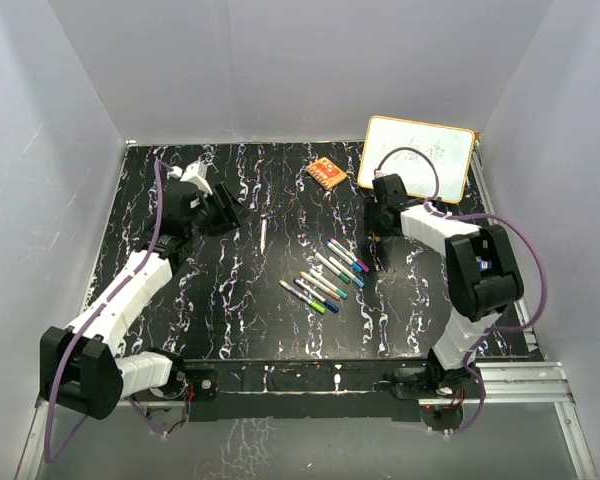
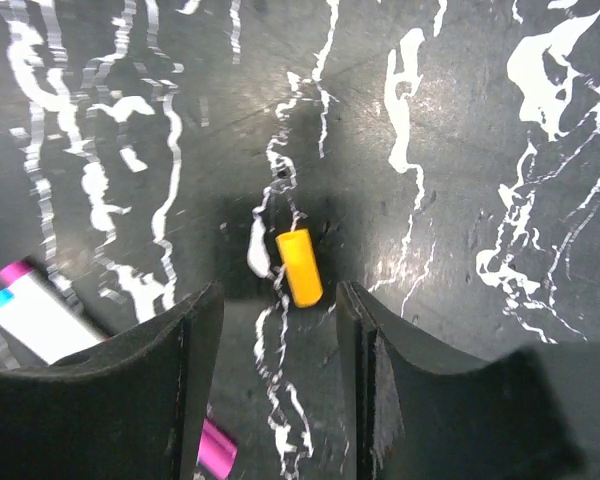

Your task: Open the pen caps

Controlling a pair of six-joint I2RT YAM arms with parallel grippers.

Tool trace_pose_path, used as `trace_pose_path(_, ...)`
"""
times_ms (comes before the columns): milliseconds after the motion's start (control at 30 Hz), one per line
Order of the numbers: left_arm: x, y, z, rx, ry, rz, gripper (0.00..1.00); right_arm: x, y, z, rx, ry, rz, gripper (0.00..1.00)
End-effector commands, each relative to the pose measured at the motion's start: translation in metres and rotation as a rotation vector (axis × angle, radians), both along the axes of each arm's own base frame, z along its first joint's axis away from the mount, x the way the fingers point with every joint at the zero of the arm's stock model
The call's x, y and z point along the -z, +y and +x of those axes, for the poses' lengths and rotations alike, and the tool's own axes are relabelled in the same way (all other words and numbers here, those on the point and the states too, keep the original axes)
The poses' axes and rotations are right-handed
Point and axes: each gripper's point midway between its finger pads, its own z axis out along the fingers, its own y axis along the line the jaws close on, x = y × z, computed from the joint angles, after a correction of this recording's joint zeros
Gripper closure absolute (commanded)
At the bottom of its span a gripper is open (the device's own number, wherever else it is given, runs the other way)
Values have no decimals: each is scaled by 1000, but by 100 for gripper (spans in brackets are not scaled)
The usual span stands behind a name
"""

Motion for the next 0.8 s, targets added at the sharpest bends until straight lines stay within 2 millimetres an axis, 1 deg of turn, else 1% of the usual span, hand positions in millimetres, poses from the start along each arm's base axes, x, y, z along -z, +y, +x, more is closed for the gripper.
trace_pose_path(0,-9,-1,-12,3,-52,-38,46,-73,23,8,-89,-198,96,52)
trace_pose_path(67,-6,-2,-15,5,-56,-51,46,-89,42,-3,-165,-232,105,52)
trace_pose_path(100,-3,-4,-17,11,-53,-58,45,-95,55,-10,-211,-246,108,51)
trace_pose_path(167,4,-7,-21,24,-41,-66,46,-101,85,-28,-317,-255,117,51)
trace_pose_path(200,10,-8,-24,26,-32,-66,46,-101,98,-38,-360,-255,117,51)
trace_pose_path(267,20,-7,-28,23,-20,-67,46,-96,126,-61,-451,-238,112,51)
trace_pose_path(367,26,-3,-34,1,-10,-67,46,-90,157,-95,-556,-229,91,51)
trace_pose_path(467,24,2,-38,-19,-14,-62,45,-87,177,-128,-638,-220,102,52)
trace_pose_path(567,24,5,-40,-34,-26,-61,45,-81,189,-154,-700,-210,122,52)
trace_pose_path(667,26,6,-41,-45,-26,-65,45,-74,195,-171,-741,-199,125,53)
trace_pose_path(767,25,4,-40,-40,-16,-82,45,-68,199,-181,-771,-182,121,54)
